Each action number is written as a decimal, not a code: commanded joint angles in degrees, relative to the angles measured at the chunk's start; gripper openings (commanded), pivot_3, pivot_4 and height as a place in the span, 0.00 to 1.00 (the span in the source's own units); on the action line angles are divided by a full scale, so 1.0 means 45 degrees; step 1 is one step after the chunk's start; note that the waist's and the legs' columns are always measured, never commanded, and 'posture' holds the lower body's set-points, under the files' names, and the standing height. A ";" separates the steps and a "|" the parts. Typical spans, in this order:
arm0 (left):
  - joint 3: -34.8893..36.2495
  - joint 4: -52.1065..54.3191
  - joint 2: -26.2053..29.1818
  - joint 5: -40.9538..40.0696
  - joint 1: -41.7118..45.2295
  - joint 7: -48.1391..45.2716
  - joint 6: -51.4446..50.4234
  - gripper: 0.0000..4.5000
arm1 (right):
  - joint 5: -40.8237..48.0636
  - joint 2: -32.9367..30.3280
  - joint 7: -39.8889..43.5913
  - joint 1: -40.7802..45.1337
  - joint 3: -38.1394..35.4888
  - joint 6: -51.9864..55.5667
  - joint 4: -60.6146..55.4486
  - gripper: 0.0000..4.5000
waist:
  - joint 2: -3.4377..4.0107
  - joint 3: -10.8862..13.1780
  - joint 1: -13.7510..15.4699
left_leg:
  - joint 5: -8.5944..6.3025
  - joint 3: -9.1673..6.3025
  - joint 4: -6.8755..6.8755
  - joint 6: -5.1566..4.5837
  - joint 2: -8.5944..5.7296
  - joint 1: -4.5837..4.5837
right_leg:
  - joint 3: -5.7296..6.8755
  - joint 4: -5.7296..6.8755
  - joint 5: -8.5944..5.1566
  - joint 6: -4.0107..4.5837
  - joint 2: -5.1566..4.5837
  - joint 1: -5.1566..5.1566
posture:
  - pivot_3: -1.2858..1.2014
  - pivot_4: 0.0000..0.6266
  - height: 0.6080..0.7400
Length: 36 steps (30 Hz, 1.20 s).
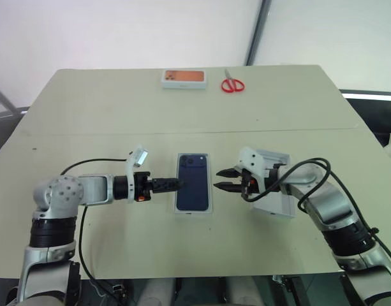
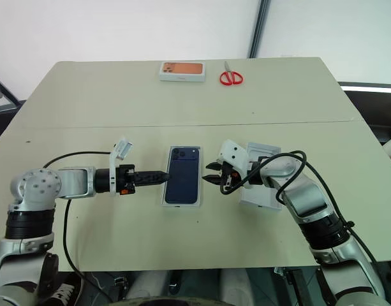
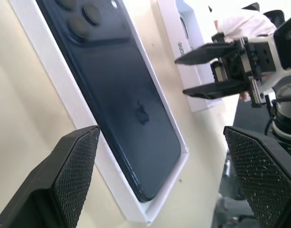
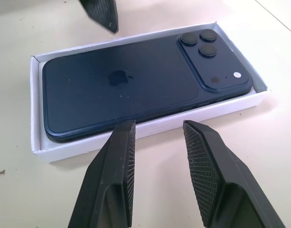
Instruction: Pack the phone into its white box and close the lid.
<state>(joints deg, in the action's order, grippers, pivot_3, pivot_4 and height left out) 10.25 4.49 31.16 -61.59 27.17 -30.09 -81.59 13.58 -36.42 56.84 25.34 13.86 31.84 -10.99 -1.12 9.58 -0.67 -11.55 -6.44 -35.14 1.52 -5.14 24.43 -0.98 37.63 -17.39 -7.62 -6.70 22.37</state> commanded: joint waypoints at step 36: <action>-0.4981 -0.0276 -0.2237 0.5292 0.0706 -0.1739 0.3503 0.01 | -0.1946 -0.1216 0.0431 -0.0493 0.0039 -0.1659 0.0455 0.00 | 0.0010 0.0000 0.0449 | -0.0001 -0.0025 -0.0028 -0.0007 -0.0027 -0.0003 | 0.0027 -0.0011 0.0000 -0.0004 -0.0011 -0.0033 | 0.52 0.24 1.00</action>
<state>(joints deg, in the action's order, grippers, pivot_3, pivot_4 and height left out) -8.61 2.71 23.80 -37.34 29.06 -37.24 -65.94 3.28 -40.72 57.33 23.84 15.75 24.21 -5.35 -1.08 9.58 1.35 -11.56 -6.58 -35.30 1.48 -5.27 24.42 -0.83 37.54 -17.39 -7.64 -6.75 22.21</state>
